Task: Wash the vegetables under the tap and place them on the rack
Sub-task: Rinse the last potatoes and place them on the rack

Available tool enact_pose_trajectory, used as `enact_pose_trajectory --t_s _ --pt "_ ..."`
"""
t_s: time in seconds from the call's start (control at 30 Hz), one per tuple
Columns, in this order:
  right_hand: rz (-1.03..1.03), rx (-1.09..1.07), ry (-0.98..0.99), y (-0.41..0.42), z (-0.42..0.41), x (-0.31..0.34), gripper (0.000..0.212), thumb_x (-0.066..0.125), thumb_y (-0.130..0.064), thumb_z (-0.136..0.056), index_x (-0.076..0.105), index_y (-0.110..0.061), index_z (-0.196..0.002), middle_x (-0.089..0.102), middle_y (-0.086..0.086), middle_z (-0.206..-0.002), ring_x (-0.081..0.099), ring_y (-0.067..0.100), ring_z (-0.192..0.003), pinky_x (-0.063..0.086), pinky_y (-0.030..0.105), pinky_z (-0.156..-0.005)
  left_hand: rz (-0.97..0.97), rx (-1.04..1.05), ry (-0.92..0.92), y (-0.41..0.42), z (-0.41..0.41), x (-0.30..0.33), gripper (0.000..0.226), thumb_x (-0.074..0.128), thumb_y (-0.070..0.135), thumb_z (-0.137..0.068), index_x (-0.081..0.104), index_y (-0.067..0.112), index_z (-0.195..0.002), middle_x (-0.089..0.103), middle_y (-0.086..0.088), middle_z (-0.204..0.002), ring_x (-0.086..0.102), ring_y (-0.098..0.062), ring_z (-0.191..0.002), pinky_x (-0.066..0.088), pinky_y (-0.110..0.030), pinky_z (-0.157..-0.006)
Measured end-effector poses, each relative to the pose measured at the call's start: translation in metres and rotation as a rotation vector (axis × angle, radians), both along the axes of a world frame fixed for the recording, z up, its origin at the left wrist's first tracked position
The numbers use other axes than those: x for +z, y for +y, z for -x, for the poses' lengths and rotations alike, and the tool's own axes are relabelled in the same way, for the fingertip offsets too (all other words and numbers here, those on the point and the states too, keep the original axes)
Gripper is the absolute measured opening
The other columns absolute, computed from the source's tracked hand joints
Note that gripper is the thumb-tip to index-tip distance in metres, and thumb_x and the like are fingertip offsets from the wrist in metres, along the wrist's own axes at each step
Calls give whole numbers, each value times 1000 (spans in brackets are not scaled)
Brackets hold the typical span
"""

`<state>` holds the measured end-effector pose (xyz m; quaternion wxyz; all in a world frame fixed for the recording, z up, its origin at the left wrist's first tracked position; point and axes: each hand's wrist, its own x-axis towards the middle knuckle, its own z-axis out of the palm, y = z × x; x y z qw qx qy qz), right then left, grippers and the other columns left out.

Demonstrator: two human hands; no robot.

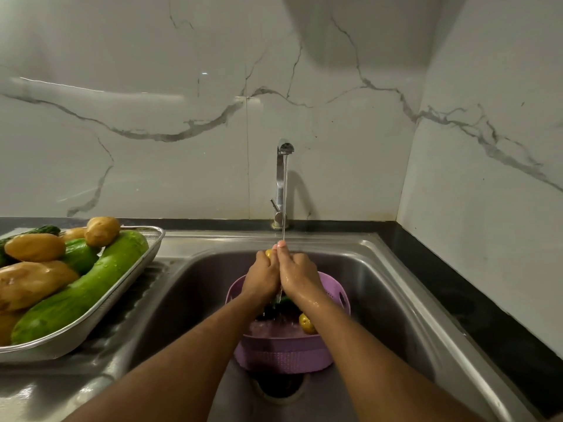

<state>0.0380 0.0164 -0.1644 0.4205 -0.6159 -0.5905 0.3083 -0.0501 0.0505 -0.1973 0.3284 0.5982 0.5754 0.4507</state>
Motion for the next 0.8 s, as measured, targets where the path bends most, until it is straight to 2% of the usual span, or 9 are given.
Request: enact_pose_trajectory --t_s 0.07,0.2,0.33,0.43,0.5,0.57,0.63,0.7,0.8 --pt "-38 -18 -54 -1 2 0 67 26 -60 -107 74 -13 -113 74 9 -110 69 23 -104 55 46 -100 21 -9 20 3 0 0 46 48 41 -107 41 7 -137 60 2 -102 63 -10 -90 54 -27 -73" --pt "-33 -36 20 1 0 2 64 26 -59 -107 72 -14 -115 71 3 -102 66 18 -95 55 39 -94 -5 -72 -73 -2 5 1 40 38 47 -109 55 15 -126 64 -3 -113 65 -16 -101 56 -34 -87" --pt "44 -2 134 5 -4 3 65 25 -60 -107 69 -15 -125 72 9 -120 67 24 -110 53 43 -103 -60 -59 -5 -7 2 2 44 33 51 -108 57 17 -122 67 -1 -109 65 -13 -97 55 -35 -89" --pt "56 55 42 -2 -1 6 69 22 -59 -108 70 -14 -126 71 11 -123 66 24 -114 51 37 -100 -13 25 25 -1 2 3 37 41 43 -109 48 12 -128 63 1 -101 64 -12 -90 53 -33 -80" --pt "20 76 -68 -9 1 6 68 21 -58 -109 68 -12 -129 71 12 -124 66 24 -114 49 36 -97 48 12 38 4 3 2 40 49 36 -107 41 6 -131 61 -1 -99 64 -15 -90 57 -37 -82" --pt "-21 76 -102 -11 4 4 65 23 -56 -109 65 -13 -132 70 12 -126 65 25 -116 49 37 -100 90 -7 -41 8 5 1 48 53 34 -105 34 4 -136 62 -7 -103 66 -22 -95 59 -43 -88" --pt "-25 63 -39 -8 5 1 61 24 -55 -110 64 -15 -133 70 11 -124 66 24 -114 51 40 -103 110 -20 -205 5 5 4 41 49 37 -108 29 13 -135 60 -8 -109 65 -23 -100 59 -40 -86" --pt "-9 33 70 0 3 -3 57 25 -51 -111 62 -15 -134 69 8 -121 65 21 -109 52 42 -104 53 -48 -258 1 4 8 30 45 35 -110 36 16 -132 61 -9 -116 65 -19 -101 57 -31 -80" --pt "47 4 216 13 -4 -9 51 28 -46 -111 58 -16 -139 67 11 -127 62 22 -114 50 44 -108 27 -86 -328 -4 0 11 31 53 25 -107 41 17 -135 62 -9 -117 66 -19 -103 55 -26 -76"
